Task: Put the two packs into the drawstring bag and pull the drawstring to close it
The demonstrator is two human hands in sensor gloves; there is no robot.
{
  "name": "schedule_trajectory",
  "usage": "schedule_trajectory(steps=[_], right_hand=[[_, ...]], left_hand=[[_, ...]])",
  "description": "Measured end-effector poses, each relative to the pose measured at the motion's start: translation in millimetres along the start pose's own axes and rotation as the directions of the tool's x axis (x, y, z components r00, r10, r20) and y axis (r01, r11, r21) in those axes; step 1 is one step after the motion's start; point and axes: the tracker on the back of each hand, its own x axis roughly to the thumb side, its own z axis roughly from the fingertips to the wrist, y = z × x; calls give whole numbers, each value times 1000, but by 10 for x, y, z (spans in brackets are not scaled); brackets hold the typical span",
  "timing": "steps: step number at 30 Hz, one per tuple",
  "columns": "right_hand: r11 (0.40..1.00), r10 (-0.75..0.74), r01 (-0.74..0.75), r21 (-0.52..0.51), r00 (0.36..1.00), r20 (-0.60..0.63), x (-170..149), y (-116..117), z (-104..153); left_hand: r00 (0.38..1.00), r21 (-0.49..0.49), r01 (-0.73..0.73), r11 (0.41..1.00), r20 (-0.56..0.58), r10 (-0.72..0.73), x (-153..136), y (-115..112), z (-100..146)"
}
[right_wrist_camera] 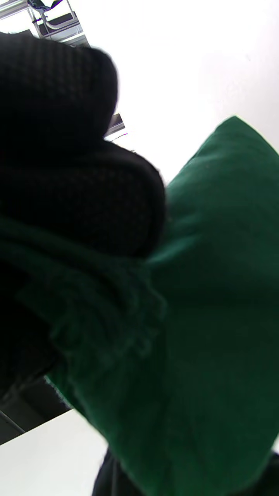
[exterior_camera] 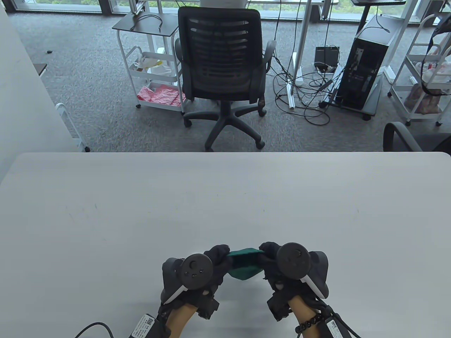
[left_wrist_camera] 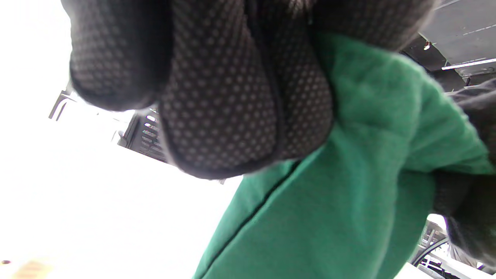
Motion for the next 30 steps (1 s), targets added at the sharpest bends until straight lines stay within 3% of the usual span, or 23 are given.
schedule_trajectory(steps=[18, 22, 24, 27, 30], right_hand=[[985, -171, 171, -6, 981, -97, -148, -79, 7], [983, -185, 181, -42, 973, -138, -239, -141, 6], [982, -188, 180, -62, 970, -157, -298, -176, -5], [982, -182, 169, -88, 967, -177, -373, -221, -18], [981, -177, 157, -115, 965, -194, -427, -260, -16]], left_hand=[[990, 11, -138, 990, 23, 138, -76, 39, 7], [989, 70, -123, 990, -70, 128, -206, 151, 6], [986, 71, -36, 997, -158, 47, -290, 180, 0], [969, 31, 73, 997, -240, -64, -404, 156, -26], [940, -87, 100, 991, -319, -122, -486, 59, -45]])
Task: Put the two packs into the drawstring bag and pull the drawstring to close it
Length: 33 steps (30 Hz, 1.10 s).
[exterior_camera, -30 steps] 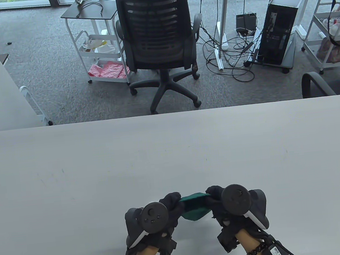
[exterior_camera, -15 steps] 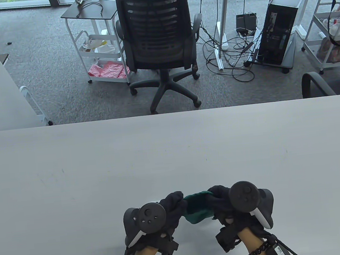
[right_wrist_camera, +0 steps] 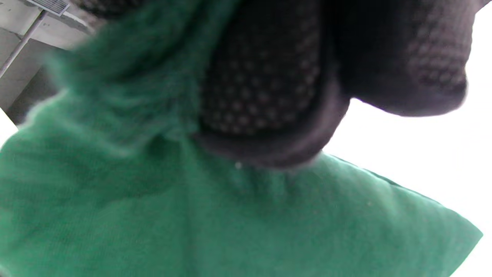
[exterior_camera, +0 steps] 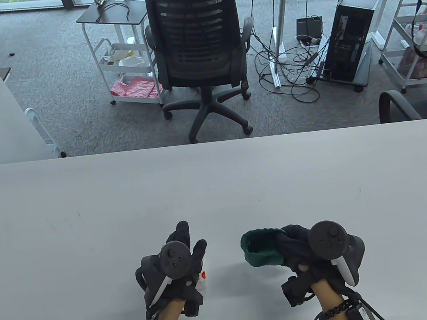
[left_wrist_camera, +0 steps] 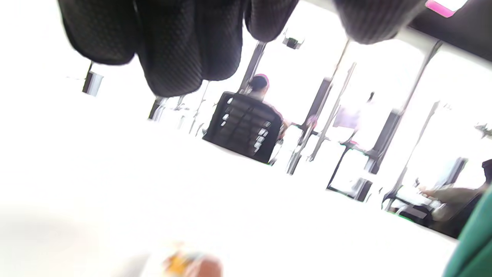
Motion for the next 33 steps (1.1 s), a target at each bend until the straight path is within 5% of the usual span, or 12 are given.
schedule_trajectory(steps=[11, 21, 33], right_hand=[[999, 23, -24, -32, 1000, -19, -50, -44, -15], [997, 56, -56, -53, 998, -17, -58, -73, -20], [997, 45, -47, -56, 998, -31, -75, -86, -14]], left_hand=[[959, -337, 240, 911, -67, -277, 56, -477, -86], [882, -372, 426, 824, -30, -470, 149, -842, -103], [833, -371, 513, 774, -2, -553, 225, -952, -81]])
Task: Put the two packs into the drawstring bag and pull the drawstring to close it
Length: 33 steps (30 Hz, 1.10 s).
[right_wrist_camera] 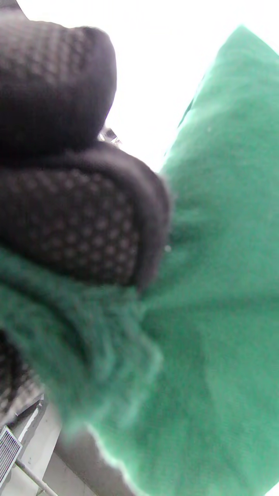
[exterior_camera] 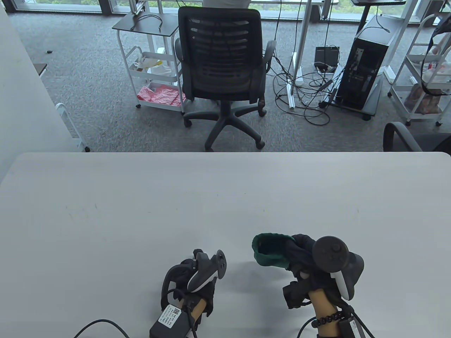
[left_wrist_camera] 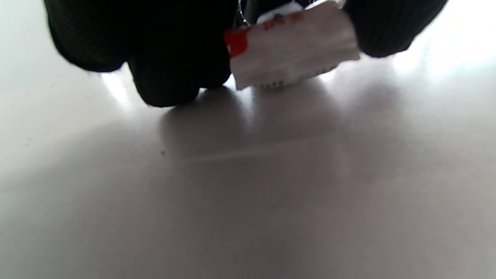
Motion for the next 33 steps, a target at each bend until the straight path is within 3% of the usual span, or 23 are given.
schedule_trajectory(steps=[15, 26, 33], right_hand=[[1000, 0, 0, 9, 1000, 0, -6, 4, 3], [1000, -4, 4, 7, 1000, -1, -11, -11, -5], [1000, -11, 11, 2, 1000, 0, -16, -26, -4]], left_hand=[[998, -20, -43, 999, -37, 43, -65, 27, -18], [972, 16, -229, 973, -41, 230, -238, 125, -18], [904, 88, -427, 900, 12, 428, -429, 283, 75]])
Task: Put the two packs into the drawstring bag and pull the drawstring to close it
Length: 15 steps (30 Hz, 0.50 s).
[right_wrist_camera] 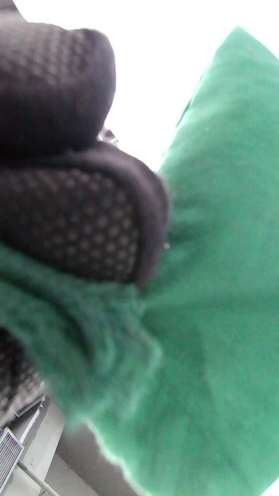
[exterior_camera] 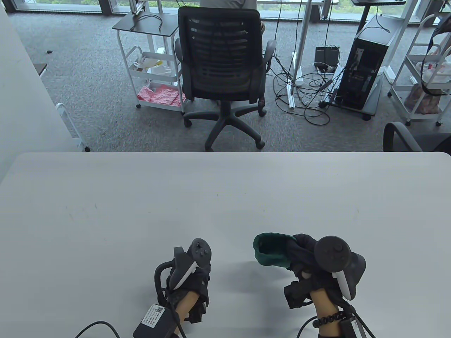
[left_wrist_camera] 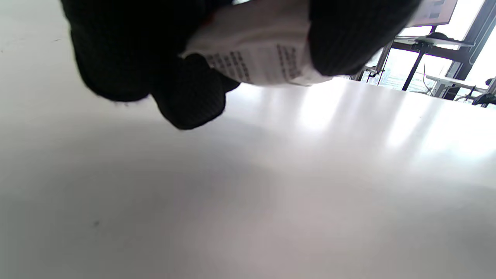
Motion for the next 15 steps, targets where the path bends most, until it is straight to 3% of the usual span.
schedule_trajectory(steps=[15], right_hand=[[1000, -5, 5, -10, 1000, -6, -24, -23, -6]], left_hand=[[941, 101, -315, 944, 161, 297, -86, 297, 181]])
